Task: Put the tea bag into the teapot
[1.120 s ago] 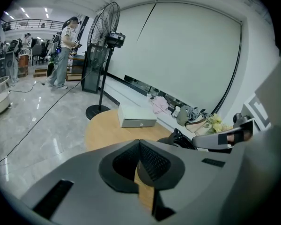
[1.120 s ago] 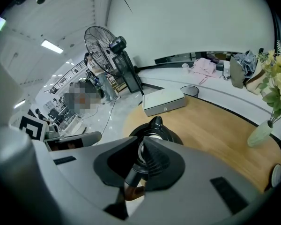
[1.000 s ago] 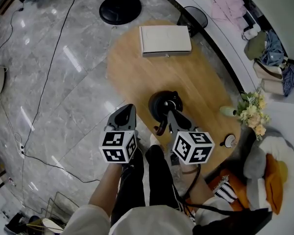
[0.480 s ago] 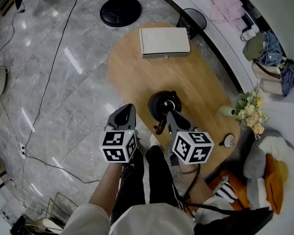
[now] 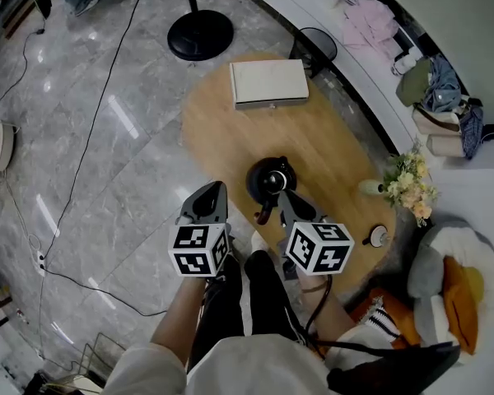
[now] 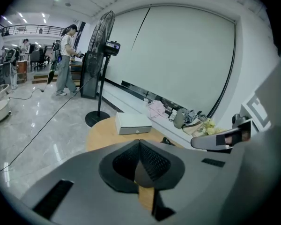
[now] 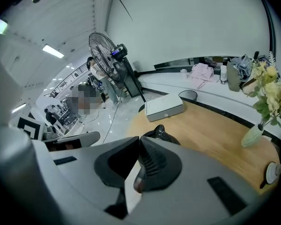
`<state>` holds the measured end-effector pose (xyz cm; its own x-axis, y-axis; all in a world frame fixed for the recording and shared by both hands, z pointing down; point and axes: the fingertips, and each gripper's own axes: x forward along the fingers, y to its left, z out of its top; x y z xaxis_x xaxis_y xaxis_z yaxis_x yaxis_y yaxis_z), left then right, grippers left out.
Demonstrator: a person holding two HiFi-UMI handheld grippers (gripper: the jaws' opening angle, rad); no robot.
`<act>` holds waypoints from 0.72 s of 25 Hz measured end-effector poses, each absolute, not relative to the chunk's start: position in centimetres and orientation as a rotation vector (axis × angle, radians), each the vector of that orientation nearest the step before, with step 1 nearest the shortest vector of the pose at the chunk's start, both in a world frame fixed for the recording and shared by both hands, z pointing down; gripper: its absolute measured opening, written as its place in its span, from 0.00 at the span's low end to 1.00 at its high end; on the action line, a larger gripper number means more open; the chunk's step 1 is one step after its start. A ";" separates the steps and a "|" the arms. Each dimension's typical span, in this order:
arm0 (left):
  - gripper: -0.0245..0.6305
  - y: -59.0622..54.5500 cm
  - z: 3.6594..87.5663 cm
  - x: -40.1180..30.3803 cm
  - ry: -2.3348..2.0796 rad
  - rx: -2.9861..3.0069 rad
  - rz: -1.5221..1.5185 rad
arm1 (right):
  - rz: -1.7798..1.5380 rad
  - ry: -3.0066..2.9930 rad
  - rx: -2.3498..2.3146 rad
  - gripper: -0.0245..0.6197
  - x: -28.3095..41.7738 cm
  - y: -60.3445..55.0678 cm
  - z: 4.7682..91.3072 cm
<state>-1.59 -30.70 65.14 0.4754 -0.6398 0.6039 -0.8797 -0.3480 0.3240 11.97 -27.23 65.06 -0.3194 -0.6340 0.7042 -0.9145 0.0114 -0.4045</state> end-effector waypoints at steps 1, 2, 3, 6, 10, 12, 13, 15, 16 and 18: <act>0.06 -30.6 64.7 -1.6 -1.253 2.105 0.494 | 1.210 -1.973 1.597 0.09 11.9 -27.2 64.7; 0.06 -30.4 64.3 -1.5 -1.252 2.105 0.487 | 1.207 -1.973 1.599 0.10 11.9 -27.1 64.4; 0.06 -30.2 63.8 -1.4 -1.250 2.107 0.482 | 1.203 -1.973 1.601 0.10 12.0 -26.9 64.0; 0.06 -29.9 62.3 -1.2 -1.239 2.121 0.475 | 1.183 -1.983 1.615 0.09 12.2 -26.9 62.4; 0.06 -29.9 59.8 -0.7 -1.237 2.157 0.459 | 1.143 -2.000 1.634 0.09 12.7 -27.0 60.1; 0.06 -29.8 58.6 -0.5 -1.241 2.167 0.446 | 1.126 -2.007 1.645 0.09 13.1 -26.8 59.0; 0.06 -29.9 58.0 -0.4 -1.245 2.170 0.439 | 1.118 -2.010 1.651 0.09 13.2 -26.8 58.4; 0.06 -30.2 56.7 -0.4 -1.257 2.176 0.418 | 1.102 -2.018 1.666 0.09 13.3 -26.9 57.2; 0.06 -30.4 56.1 -0.3 -1.263 2.181 0.407 | 1.094 -2.022 1.675 0.09 13.4 -27.0 56.6; 0.06 -30.7 54.8 0.0 -1.269 2.198 0.387 | 1.078 -2.034 1.690 0.09 13.4 -27.1 55.4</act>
